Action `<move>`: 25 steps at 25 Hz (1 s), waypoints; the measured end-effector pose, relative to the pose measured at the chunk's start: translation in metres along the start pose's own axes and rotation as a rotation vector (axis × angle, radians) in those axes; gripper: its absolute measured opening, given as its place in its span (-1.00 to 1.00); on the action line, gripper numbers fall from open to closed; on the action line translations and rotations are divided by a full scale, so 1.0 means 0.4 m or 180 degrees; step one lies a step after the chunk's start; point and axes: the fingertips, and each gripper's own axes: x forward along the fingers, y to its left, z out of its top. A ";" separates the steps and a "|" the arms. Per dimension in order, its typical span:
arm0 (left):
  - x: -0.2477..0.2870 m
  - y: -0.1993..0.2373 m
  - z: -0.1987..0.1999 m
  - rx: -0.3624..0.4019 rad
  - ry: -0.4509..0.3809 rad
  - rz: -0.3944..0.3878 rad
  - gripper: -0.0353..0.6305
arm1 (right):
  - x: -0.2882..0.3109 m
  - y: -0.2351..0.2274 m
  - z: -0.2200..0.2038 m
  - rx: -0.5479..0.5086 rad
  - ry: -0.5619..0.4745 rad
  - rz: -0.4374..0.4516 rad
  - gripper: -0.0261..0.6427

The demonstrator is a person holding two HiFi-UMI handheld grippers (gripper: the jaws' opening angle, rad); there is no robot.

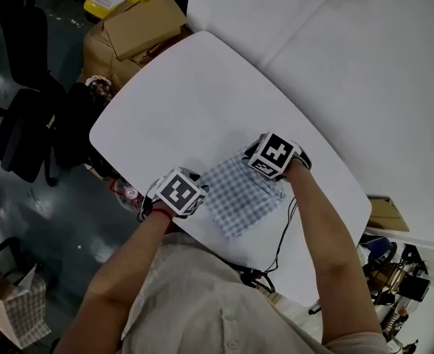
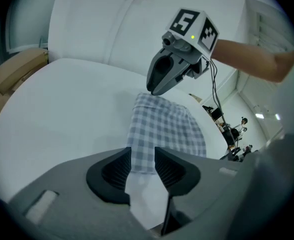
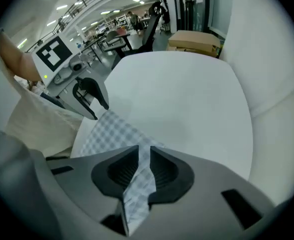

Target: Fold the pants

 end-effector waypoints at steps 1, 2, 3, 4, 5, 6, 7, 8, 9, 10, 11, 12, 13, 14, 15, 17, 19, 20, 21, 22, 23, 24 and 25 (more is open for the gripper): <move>0.008 0.009 -0.001 0.0040 0.0051 0.0022 -0.49 | 0.014 -0.006 0.002 -0.0060 0.0103 -0.0017 -0.68; 0.018 0.015 -0.003 0.0067 0.0096 0.0024 -0.49 | 0.028 -0.012 0.001 -0.0104 0.0207 -0.0032 -0.68; 0.028 0.019 -0.006 0.0071 0.0131 0.0002 -0.49 | 0.042 -0.017 -0.001 -0.0132 0.0311 -0.0039 -0.68; 0.038 0.020 -0.009 0.0049 0.0155 -0.0038 -0.49 | 0.055 -0.022 -0.004 -0.0150 0.0419 -0.0040 -0.68; 0.048 0.022 -0.013 0.0011 0.0175 -0.0080 -0.49 | 0.068 -0.026 -0.009 -0.0164 0.0529 -0.0041 -0.68; 0.056 0.025 -0.016 -0.0029 0.0190 -0.0110 -0.49 | 0.081 -0.030 -0.013 -0.0174 0.0631 -0.0042 -0.68; 0.062 0.030 -0.019 -0.0062 0.0199 -0.0130 -0.51 | 0.091 -0.034 -0.017 -0.0171 0.0712 -0.0038 -0.68; 0.067 0.035 -0.020 -0.0085 0.0203 -0.0147 -0.54 | 0.100 -0.037 -0.019 -0.0154 0.0771 -0.0026 -0.68; 0.071 0.039 -0.020 -0.0098 0.0208 -0.0166 -0.57 | 0.106 -0.040 -0.021 -0.0125 0.0813 -0.0004 -0.69; 0.074 0.043 -0.021 -0.0109 0.0217 -0.0188 -0.60 | 0.111 -0.041 -0.022 -0.0082 0.0842 0.0023 -0.74; 0.075 0.045 -0.022 -0.0128 0.0230 -0.0217 -0.64 | 0.114 -0.042 -0.023 -0.0022 0.0855 0.0057 -0.81; 0.075 0.045 -0.023 -0.0157 0.0242 -0.0255 -0.67 | 0.114 -0.043 -0.024 0.0062 0.0848 0.0098 -0.86; 0.074 0.044 -0.025 -0.0190 0.0249 -0.0296 -0.72 | 0.112 -0.043 -0.022 0.0167 0.0814 0.0148 -0.86; 0.071 0.042 -0.028 -0.0220 0.0248 -0.0334 -0.76 | 0.105 -0.045 -0.019 0.0295 0.0752 0.0204 -0.87; 0.068 0.040 -0.031 -0.0242 0.0246 -0.0364 -0.78 | 0.097 -0.049 -0.016 0.0441 0.0671 0.0262 -0.87; 0.064 0.035 -0.039 -0.0271 0.0251 -0.0414 -0.79 | 0.076 -0.060 -0.015 0.0746 0.0504 0.0373 -0.87; 0.058 0.029 -0.043 -0.0297 0.0253 -0.0469 -0.80 | 0.060 -0.070 -0.020 0.0967 0.0386 0.0451 -0.87; 0.053 0.025 -0.041 -0.0302 0.0251 -0.0499 -0.80 | 0.054 -0.076 -0.022 0.1036 0.0343 0.0457 -0.87; 0.045 0.020 -0.039 -0.0294 0.0247 -0.0531 -0.81 | 0.047 -0.083 -0.022 0.1087 0.0303 0.0439 -0.87; 0.033 0.015 -0.035 -0.0275 0.0238 -0.0559 -0.81 | 0.040 -0.090 -0.020 0.1125 0.0260 0.0402 -0.87; 0.019 0.010 -0.030 -0.0253 0.0221 -0.0576 -0.82 | 0.031 -0.095 -0.017 0.1151 0.0215 0.0366 -0.87; 0.005 0.007 -0.026 -0.0237 0.0201 -0.0577 -0.82 | 0.023 -0.096 -0.013 0.1165 0.0176 0.0347 -0.87; -0.005 0.008 -0.025 -0.0229 0.0193 -0.0561 -0.82 | 0.017 -0.095 -0.009 0.1164 0.0153 0.0343 -0.87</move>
